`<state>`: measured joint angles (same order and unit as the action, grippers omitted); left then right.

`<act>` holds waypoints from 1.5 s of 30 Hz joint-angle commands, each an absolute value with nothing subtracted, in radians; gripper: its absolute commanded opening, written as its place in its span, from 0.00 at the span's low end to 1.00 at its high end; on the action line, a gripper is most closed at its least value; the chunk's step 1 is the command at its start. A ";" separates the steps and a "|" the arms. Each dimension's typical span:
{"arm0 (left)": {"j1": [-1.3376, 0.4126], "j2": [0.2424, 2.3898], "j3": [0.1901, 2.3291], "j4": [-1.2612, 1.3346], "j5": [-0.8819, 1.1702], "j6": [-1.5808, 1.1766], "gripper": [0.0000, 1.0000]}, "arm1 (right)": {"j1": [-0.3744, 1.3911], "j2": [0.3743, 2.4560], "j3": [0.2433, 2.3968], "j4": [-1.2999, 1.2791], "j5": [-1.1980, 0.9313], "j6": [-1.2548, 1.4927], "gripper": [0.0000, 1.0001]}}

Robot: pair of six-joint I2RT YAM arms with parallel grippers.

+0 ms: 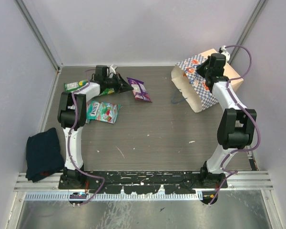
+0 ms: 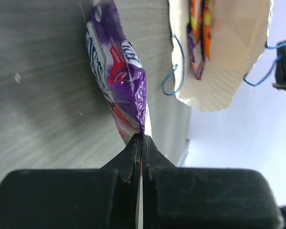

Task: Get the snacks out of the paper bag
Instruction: Place the snack at the center of the board.

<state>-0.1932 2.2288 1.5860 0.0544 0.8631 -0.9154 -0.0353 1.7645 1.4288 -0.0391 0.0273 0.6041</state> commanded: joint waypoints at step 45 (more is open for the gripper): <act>-0.122 2.281 2.305 -0.808 0.263 -0.344 0.98 | 0.311 1.618 1.557 -0.217 0.033 0.526 0.00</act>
<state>-0.1120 2.4527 2.3299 -0.8860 0.3138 -0.3508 0.2890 1.6535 1.4937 -0.2260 0.0185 0.5327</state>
